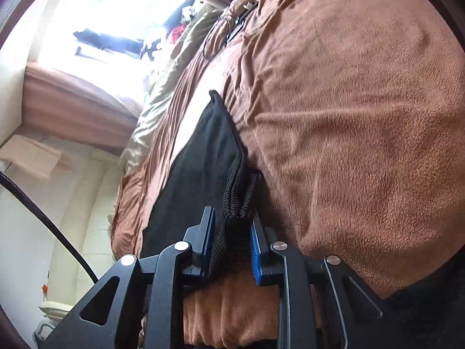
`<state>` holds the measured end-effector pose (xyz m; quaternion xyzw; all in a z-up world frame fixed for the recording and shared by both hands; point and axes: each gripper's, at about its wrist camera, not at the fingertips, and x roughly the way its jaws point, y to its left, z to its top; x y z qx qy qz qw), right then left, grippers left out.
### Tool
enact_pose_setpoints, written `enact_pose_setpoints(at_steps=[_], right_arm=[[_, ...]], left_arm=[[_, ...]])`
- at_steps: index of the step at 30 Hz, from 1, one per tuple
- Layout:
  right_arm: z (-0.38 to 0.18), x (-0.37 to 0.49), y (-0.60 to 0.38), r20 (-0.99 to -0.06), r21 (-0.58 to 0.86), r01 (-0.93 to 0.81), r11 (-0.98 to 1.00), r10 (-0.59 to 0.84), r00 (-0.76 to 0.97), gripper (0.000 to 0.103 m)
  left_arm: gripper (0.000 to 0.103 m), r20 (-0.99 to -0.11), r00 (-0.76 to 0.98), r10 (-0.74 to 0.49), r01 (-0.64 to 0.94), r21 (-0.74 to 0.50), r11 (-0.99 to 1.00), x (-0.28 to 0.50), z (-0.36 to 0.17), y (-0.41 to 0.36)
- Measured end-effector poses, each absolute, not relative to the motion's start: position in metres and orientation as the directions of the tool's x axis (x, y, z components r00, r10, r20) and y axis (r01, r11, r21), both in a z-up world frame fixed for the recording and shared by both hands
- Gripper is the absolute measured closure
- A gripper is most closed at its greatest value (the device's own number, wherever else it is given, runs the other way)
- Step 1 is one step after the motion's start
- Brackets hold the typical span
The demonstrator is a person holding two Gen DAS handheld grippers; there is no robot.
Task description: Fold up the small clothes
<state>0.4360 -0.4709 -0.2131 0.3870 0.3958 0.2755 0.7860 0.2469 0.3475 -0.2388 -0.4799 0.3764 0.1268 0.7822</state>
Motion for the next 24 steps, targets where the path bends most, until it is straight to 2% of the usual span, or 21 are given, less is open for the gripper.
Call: enact_pose_setpoints(at_steps=[4,11,13,14,15,16,17,24], right_arm=[[-0.221,0.438,-0.462,-0.44,0.816,-0.127,0.564,0.749,0.495,0.072],[-0.219,0.458,-0.448,-0.432,0.819,-0.107,0.563,0.73,0.53,0.072],[-0.215,0.463,-0.445,-0.429,0.818,-0.112,0.563,0.73,0.532,0.073],[-0.214,0.461,-0.446,-0.425,0.82,-0.115,0.56,0.731,0.534,0.083],[-0.212,0.462,-0.445,-0.419,0.823,-0.118,0.555,0.735,0.534,0.089],[-0.211,0.462,-0.444,-0.422,0.821,-0.117,0.558,0.732,0.534,0.098],[-0.21,0.461,-0.445,-0.431,0.816,-0.111,0.567,0.725,0.537,0.101],[-0.192,0.449,-0.443,-0.426,0.803,-0.142,0.579,0.724,0.542,0.103]], left_arm=[[0.06,-0.702,0.692,-0.167,-0.551,-0.663,0.506,0.246,-0.239,0.344],[0.059,-0.734,0.668,-0.127,-0.584,-0.622,0.522,0.265,-0.238,0.341],[0.072,-0.754,0.651,-0.092,-0.606,-0.588,0.535,0.267,-0.235,0.34],[0.09,-0.765,0.639,-0.078,-0.617,-0.571,0.542,0.269,-0.234,0.339],[0.095,-0.766,0.638,-0.078,-0.617,-0.569,0.543,0.269,-0.235,0.34],[0.096,-0.761,0.643,-0.081,-0.614,-0.576,0.54,0.269,-0.234,0.341],[0.097,-0.762,0.643,-0.076,-0.615,-0.573,0.541,0.268,-0.233,0.342],[0.099,-0.738,0.673,-0.044,-0.603,-0.582,0.545,0.255,-0.217,0.351]])
